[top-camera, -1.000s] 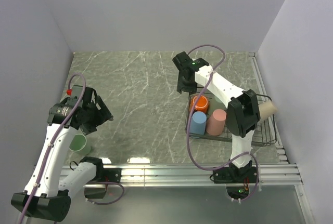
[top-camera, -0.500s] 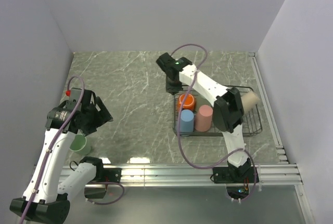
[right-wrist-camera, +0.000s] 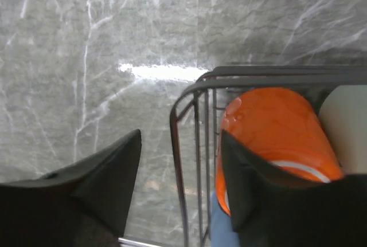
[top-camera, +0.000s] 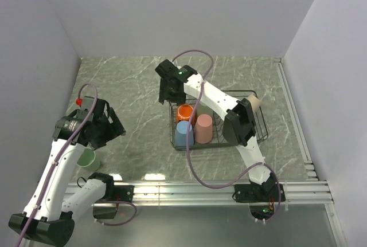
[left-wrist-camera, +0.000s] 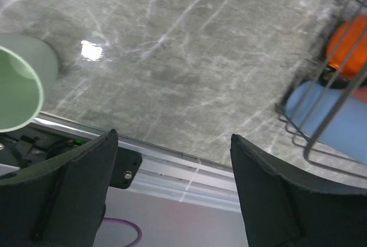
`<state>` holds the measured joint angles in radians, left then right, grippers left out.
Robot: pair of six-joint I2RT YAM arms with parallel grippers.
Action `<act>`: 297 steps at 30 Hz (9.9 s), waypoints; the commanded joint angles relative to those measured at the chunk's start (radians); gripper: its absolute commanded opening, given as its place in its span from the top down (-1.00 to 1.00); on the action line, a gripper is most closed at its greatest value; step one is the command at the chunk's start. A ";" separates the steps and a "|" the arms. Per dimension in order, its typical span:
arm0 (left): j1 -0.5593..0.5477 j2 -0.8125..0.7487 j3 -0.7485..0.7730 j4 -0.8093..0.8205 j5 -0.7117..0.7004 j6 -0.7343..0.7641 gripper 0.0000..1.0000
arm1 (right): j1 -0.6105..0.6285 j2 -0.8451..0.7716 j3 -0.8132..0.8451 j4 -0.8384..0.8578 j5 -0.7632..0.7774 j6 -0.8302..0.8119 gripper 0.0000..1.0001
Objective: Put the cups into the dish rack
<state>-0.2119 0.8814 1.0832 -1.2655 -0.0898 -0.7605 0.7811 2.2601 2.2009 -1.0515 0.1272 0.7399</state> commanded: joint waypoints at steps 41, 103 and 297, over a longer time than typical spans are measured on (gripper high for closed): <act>0.315 0.142 0.078 -0.061 -0.182 -0.054 -0.72 | -0.046 -0.950 -0.681 0.102 -0.090 -0.232 -0.64; 0.358 0.283 0.285 0.302 0.353 -0.055 0.99 | -0.318 -1.054 -0.819 0.247 -0.426 -0.208 -0.63; 0.706 0.924 0.245 0.762 -0.421 0.133 0.99 | -0.258 -1.182 -1.078 0.430 -0.681 0.030 -0.40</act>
<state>0.4873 1.8225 1.3495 -0.4931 -0.5873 -0.6083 0.5293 1.0985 1.1030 -0.6228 -0.5648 0.7948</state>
